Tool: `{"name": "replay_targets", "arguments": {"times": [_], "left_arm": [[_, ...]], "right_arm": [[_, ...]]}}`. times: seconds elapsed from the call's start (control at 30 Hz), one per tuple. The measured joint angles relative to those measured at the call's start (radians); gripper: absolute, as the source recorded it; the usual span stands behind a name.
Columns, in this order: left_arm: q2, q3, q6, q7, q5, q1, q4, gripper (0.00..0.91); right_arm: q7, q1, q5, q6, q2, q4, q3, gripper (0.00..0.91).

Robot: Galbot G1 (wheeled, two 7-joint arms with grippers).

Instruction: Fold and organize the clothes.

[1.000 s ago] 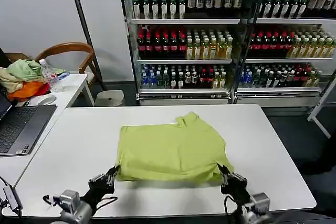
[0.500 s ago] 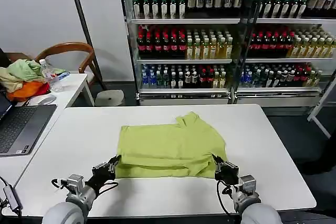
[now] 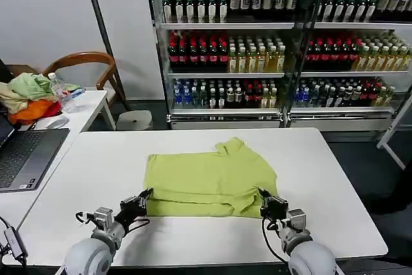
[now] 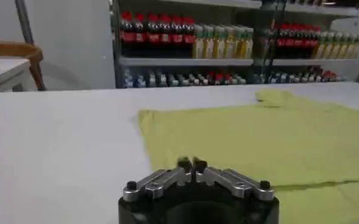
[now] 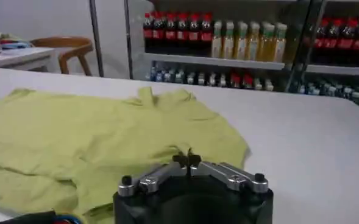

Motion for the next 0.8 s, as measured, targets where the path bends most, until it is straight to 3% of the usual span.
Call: {"name": "replay_targets", "arguments": {"times": [0.37, 0.8], "left_arm": [[0.016, -0.019, -0.008, -0.018, 0.0, -0.008, 0.038, 0.907], [0.008, -0.021, 0.011, -0.105, -0.021, 0.111, -0.107, 0.907]], "right_arm": [[0.009, -0.025, 0.029, -0.007, -0.025, 0.025, 0.036, 0.907], [0.012, -0.199, 0.023, 0.013, -0.035, 0.117, 0.119, 0.907]]}}
